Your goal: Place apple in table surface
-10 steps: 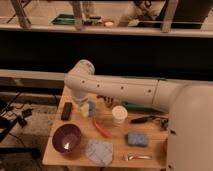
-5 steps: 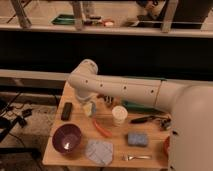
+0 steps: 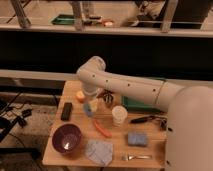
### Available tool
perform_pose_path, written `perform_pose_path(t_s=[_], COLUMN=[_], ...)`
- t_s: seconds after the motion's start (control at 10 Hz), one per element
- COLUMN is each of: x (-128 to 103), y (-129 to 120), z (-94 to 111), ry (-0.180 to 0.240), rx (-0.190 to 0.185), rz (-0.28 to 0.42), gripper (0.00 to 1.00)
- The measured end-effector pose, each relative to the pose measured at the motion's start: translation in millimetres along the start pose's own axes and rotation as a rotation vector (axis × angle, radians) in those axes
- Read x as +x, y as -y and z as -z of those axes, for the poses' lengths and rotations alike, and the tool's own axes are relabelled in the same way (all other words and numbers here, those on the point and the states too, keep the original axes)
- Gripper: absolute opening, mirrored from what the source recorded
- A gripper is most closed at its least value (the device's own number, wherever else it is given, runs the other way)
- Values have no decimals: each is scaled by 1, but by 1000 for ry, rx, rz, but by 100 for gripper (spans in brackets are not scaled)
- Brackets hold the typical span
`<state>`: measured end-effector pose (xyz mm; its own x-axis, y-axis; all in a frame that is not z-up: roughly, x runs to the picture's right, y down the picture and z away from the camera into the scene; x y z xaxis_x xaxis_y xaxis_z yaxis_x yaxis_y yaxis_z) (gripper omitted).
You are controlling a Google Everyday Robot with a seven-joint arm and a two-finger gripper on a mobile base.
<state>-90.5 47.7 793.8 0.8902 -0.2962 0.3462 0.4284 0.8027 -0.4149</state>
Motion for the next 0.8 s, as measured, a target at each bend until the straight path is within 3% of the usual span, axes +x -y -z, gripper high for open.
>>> perform_pose_path(t_s=[0.5, 0.8], x=[4, -1], y=[52, 65], z=[-3, -5], ry=[5, 17], rx=[30, 64], rz=[23, 29], gripper=[80, 80])
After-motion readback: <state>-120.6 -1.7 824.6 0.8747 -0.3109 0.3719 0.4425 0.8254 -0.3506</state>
